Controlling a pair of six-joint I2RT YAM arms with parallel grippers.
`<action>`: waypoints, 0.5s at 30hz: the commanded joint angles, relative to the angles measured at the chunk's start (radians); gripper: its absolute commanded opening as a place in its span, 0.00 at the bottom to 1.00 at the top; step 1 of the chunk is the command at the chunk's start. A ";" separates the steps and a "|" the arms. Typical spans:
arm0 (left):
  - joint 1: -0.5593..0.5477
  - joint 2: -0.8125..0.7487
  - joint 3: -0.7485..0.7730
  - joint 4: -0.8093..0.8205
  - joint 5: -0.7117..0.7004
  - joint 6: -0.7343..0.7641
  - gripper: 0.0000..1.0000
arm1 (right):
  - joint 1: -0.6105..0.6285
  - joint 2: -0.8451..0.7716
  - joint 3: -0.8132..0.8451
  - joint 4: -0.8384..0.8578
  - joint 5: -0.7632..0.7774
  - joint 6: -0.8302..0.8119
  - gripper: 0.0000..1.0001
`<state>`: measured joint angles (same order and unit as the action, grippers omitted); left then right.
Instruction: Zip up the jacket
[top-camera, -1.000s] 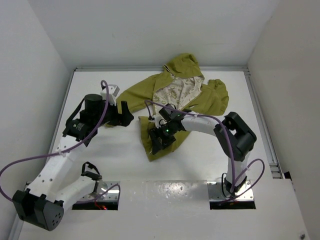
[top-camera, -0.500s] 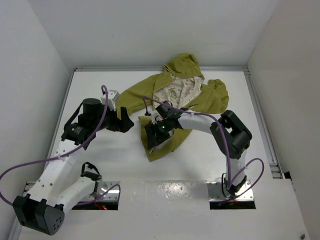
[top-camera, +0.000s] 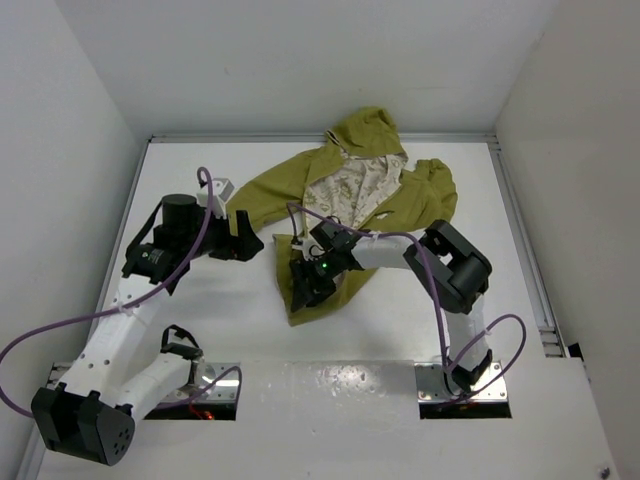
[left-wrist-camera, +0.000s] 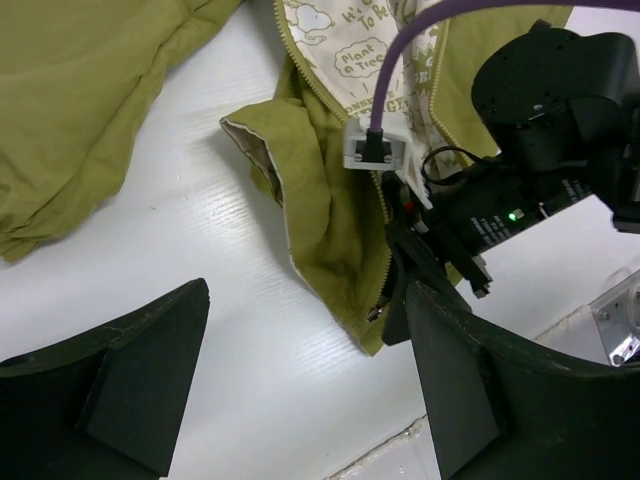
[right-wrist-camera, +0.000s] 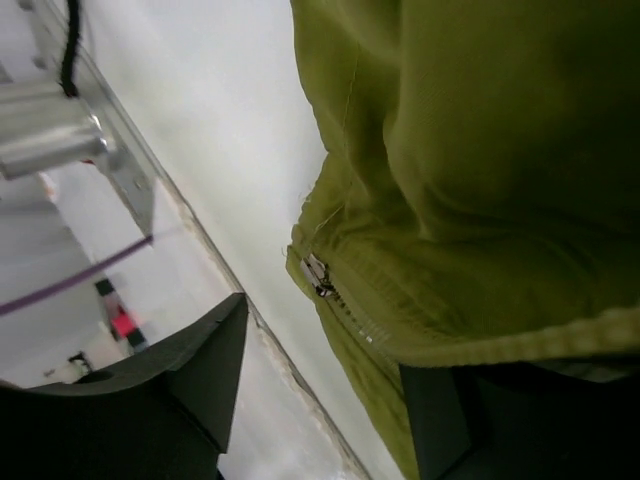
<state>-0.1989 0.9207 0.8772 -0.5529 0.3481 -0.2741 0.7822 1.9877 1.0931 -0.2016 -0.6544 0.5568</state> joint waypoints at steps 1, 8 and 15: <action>0.024 -0.002 0.022 0.008 0.026 -0.008 0.85 | 0.006 0.034 0.022 0.169 -0.068 0.119 0.59; 0.044 0.007 -0.009 0.037 0.035 -0.026 0.85 | 0.000 0.054 -0.048 0.382 -0.155 0.228 0.46; 0.053 0.007 -0.027 0.038 0.035 -0.027 0.85 | 0.011 0.066 -0.041 0.363 -0.154 0.261 0.45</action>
<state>-0.1581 0.9298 0.8524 -0.5404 0.3744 -0.2913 0.7826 2.0418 1.0275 0.1257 -0.7795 0.8024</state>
